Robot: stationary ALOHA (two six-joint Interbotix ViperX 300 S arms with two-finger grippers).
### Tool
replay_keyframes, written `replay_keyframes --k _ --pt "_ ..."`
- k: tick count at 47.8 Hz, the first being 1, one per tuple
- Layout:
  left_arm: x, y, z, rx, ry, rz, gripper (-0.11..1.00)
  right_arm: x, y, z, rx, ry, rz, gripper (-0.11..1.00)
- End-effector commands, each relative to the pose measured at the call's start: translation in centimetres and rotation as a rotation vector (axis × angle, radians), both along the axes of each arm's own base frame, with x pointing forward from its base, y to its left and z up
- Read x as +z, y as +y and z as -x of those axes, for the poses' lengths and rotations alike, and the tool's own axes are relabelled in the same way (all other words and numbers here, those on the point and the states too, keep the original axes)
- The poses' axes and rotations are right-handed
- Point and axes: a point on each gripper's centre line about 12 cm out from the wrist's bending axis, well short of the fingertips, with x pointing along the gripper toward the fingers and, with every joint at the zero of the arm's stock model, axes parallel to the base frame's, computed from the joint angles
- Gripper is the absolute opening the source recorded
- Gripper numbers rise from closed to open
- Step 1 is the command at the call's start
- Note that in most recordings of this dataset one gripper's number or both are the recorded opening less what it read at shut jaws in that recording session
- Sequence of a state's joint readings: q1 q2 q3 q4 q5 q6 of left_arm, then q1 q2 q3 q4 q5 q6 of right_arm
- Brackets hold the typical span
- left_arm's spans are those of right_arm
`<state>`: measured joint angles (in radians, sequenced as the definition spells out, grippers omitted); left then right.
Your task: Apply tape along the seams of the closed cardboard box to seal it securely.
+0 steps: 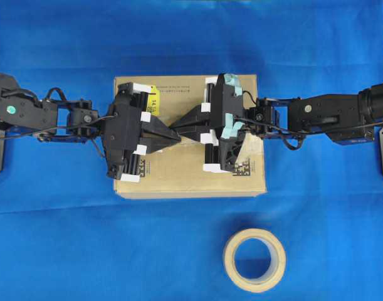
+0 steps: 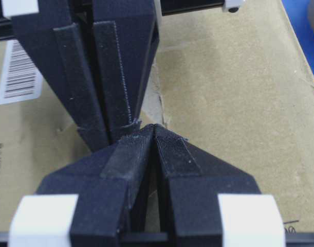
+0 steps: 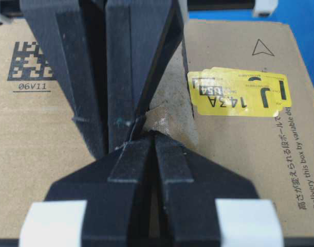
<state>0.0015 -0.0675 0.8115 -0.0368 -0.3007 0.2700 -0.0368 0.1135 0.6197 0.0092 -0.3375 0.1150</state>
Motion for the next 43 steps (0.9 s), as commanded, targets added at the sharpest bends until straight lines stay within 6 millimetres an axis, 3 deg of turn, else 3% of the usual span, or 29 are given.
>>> replay_keyframes --k 1,18,34,43 --pt "0.1 0.2 -0.3 0.006 -0.018 0.001 0.0 1.0 0.8 -0.4 0.019 -0.031 -0.002 -0.01" --pt "-0.6 0.2 0.4 0.021 -0.002 0.031 0.0 0.2 1.8 0.3 0.036 -0.005 -0.015 -0.01" --pt "-2.1 0.5 4.5 0.061 0.043 0.087 0.0 -0.8 2.7 3.2 0.036 0.038 -0.044 -0.01" --pt "-1.0 0.5 5.4 0.066 -0.008 0.1 0.0 -0.1 2.6 4.4 0.029 0.024 -0.052 -0.01"
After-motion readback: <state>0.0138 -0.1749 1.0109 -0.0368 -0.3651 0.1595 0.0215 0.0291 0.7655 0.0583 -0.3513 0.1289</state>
